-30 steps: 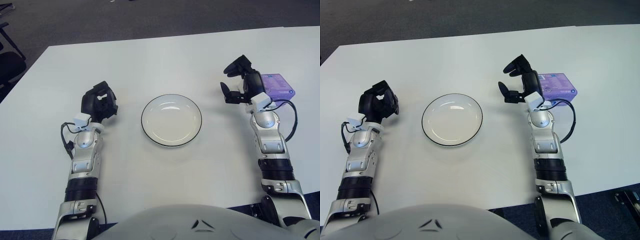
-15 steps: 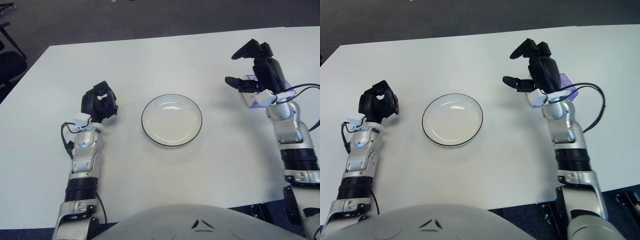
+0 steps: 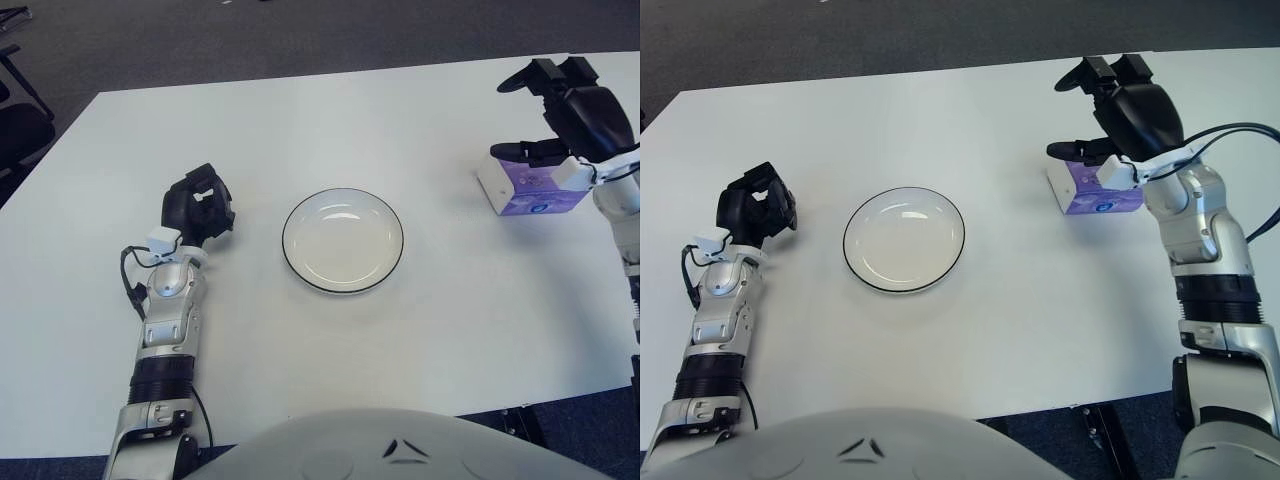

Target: Put the tissue paper into the plate.

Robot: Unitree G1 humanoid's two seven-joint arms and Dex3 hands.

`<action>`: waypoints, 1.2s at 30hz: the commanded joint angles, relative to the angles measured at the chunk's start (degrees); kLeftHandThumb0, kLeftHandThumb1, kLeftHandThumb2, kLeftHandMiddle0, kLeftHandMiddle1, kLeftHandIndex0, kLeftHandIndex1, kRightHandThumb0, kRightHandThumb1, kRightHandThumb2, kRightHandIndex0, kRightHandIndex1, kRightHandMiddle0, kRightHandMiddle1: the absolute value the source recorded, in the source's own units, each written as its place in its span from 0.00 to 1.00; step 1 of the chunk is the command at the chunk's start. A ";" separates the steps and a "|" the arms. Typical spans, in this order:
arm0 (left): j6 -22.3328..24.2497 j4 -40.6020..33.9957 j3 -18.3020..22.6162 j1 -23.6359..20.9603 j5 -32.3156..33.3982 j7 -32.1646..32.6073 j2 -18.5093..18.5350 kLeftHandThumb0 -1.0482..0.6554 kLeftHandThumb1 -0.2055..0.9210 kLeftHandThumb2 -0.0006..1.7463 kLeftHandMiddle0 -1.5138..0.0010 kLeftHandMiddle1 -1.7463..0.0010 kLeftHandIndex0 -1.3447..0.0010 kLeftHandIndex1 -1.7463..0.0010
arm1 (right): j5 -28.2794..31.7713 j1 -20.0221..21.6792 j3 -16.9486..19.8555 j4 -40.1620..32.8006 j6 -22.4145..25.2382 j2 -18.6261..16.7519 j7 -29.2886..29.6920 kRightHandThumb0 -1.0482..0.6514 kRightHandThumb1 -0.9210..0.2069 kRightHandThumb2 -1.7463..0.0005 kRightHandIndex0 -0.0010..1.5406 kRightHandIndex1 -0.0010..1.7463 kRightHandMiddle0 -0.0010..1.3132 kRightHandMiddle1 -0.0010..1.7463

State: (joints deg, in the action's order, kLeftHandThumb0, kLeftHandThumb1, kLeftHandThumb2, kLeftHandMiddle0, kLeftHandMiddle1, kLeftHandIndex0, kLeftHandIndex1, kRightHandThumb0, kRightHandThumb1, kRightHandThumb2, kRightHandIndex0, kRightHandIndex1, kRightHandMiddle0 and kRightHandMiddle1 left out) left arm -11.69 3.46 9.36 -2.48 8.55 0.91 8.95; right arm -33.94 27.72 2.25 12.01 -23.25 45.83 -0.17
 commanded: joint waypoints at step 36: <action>-0.59 8.04 -0.49 9.57 0.84 -0.98 -5.37 0.36 0.81 0.55 0.11 0.00 0.25 0.00 | 7.87 1.39 -0.52 4.64 0.60 13.34 -25.19 0.04 0.06 0.92 0.00 0.00 0.00 0.00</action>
State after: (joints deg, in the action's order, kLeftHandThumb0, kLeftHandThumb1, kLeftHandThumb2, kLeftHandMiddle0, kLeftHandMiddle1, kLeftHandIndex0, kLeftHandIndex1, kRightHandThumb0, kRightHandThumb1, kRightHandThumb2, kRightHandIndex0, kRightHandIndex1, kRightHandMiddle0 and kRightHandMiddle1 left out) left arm -11.77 4.34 9.89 -1.95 8.70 0.34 8.91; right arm -28.35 27.35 2.05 17.02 -23.26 57.54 -22.30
